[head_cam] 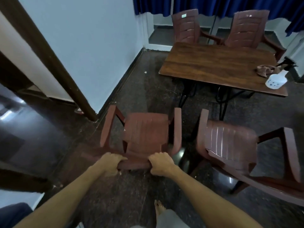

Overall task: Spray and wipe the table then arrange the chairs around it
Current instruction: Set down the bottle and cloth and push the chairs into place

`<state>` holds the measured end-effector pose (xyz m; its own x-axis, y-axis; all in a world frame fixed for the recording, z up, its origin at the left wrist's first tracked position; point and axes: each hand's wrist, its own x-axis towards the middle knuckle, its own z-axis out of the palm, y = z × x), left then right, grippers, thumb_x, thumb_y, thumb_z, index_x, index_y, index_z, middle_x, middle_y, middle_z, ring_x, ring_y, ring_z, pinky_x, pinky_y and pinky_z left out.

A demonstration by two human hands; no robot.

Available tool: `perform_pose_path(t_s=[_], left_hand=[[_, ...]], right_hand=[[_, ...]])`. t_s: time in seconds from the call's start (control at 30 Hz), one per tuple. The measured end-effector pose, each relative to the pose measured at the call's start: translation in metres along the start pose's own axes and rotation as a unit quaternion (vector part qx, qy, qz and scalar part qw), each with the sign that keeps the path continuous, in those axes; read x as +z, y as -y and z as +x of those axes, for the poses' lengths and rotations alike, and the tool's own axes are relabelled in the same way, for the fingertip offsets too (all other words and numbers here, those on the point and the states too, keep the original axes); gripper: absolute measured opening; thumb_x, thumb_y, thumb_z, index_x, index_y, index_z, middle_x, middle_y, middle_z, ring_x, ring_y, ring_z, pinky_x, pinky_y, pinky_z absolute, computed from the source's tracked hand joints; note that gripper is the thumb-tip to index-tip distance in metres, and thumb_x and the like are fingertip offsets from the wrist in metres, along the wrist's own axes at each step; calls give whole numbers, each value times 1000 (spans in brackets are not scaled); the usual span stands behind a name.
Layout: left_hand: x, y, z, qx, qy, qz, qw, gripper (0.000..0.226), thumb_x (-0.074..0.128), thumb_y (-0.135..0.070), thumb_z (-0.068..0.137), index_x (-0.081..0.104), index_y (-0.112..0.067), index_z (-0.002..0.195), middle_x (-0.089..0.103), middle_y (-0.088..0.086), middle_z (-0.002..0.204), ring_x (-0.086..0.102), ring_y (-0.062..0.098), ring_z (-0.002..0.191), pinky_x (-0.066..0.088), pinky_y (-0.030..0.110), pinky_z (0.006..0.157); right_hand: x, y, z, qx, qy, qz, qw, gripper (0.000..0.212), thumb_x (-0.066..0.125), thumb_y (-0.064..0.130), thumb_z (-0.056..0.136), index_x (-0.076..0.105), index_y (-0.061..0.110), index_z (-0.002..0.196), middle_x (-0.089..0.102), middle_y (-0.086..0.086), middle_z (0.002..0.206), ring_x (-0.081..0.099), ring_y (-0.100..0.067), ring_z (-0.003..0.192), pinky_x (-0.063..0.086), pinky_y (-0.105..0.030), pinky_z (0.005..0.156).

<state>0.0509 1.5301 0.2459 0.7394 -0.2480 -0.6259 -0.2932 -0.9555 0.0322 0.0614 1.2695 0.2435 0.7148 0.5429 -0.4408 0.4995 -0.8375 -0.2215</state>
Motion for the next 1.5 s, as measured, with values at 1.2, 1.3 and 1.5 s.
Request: perform_pose_path(t_s=[1.2,1.3,1.5], left_hand=[[-64,-6,84,185,-55,64,979,68,60,-24,83,56,-31,151,69,9,138,64,35,125,51,42,105],[-67,-8,86,174,-54,62,981,70,60,-23,82,55,-32,151,68,8,139,63,34,126,50,41,105],[-63,-10,87,159,-51,61,984,69,59,-20,85,54,-34,152,65,7,142,60,32,129,47,42,108]], right_hand=[[8,-40,9,206,-70,9,976,44,58,16,82,63,26,124,68,-3,118,63,-29,110,46,-43,96],[5,-43,11,201,-73,2,977,45,58,15,83,61,26,127,68,-4,118,63,-30,110,46,-42,94],[7,-46,12,191,-71,0,979,41,58,16,81,63,25,121,70,-3,112,65,-29,106,47,-43,91]])
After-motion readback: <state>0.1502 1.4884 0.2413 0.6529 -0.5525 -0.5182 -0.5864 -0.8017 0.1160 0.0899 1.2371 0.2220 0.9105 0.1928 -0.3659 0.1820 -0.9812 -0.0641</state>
